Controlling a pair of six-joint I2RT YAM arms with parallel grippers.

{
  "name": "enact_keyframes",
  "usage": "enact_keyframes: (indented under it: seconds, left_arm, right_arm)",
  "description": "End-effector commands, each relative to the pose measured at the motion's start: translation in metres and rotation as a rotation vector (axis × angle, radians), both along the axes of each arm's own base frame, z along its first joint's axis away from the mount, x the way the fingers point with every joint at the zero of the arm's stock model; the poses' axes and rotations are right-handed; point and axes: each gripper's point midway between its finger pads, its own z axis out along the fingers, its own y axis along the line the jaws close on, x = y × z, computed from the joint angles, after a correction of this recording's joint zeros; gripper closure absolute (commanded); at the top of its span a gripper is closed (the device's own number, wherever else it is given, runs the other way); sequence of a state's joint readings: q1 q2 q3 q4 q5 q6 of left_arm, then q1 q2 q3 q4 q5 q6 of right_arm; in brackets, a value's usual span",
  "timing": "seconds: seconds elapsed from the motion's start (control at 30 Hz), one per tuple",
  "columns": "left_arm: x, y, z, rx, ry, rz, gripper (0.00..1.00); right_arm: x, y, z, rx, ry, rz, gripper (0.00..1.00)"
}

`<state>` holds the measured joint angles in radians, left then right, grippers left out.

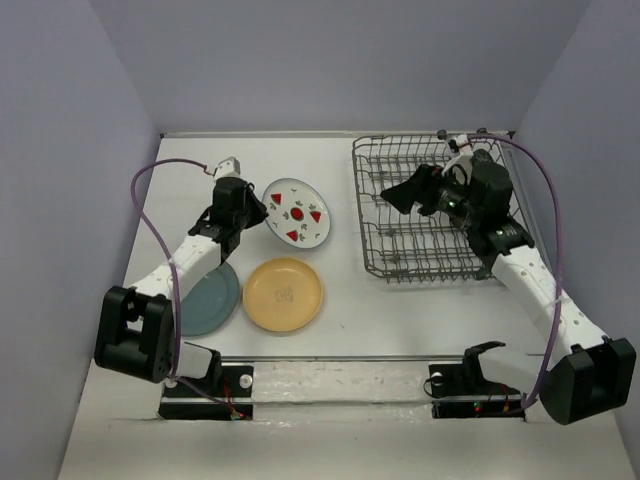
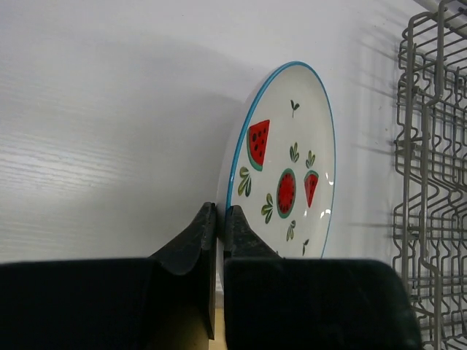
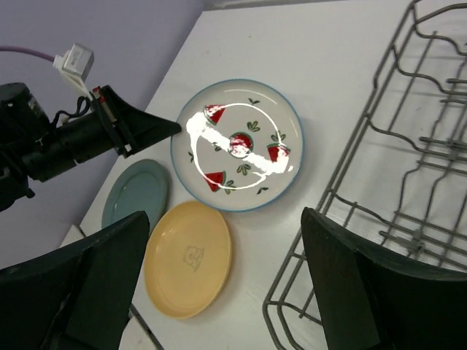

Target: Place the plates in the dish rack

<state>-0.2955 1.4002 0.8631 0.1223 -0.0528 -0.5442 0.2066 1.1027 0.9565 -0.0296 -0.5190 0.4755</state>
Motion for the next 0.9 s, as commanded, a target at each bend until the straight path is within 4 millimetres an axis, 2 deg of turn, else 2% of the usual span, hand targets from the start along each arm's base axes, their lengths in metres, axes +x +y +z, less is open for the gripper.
enact_keyframes:
  seconds: [0.0, 0.03, 0.13, 0.17, 0.3, 0.4, 0.53, 0.7, 0.87]
  left_arm:
    - [0.005, 0.001, 0.060, -0.088, -0.184, 0.016, 0.95]
    - [0.004, 0.000, 0.062, -0.102, -0.188, 0.007, 0.94]
    - [0.000, 0.003, 0.078, -0.138, -0.231, 0.009, 0.95]
    - [-0.004, 0.000, 0.087, -0.160, -0.251, -0.020, 0.95]
    - [-0.014, 0.003, 0.119, -0.197, -0.322, -0.038, 0.95]
    - [-0.022, 0.003, 0.139, -0.209, -0.359, -0.058, 0.95]
    - [-0.035, -0.003, 0.152, -0.239, -0.383, -0.104, 0.95]
    - [-0.049, -0.016, 0.169, -0.295, -0.408, -0.184, 0.95]
    - [-0.060, -0.023, 0.190, -0.341, -0.456, -0.236, 0.95]
  right_arm:
    - [0.000, 0.040, 0.035, 0.010, -0.100, 0.091, 0.09]
    - [0.000, 0.051, 0.032, 0.009, -0.091, 0.110, 0.09]
    - [0.017, 0.066, 0.012, 0.007, -0.036, 0.115, 0.09]
    - [0.025, 0.071, 0.002, 0.002, -0.009, 0.128, 0.09]
    - [0.034, 0.091, -0.012, -0.010, 0.025, 0.171, 0.09]
    - [0.039, 0.101, -0.020, -0.014, 0.049, 0.191, 0.09]
    - [0.046, 0.108, -0.033, -0.025, 0.078, 0.200, 0.09]
    - [0.039, 0.126, -0.047, -0.030, 0.115, 0.263, 0.08]
    - [0.038, 0.129, -0.059, -0.044, 0.138, 0.265, 0.08]
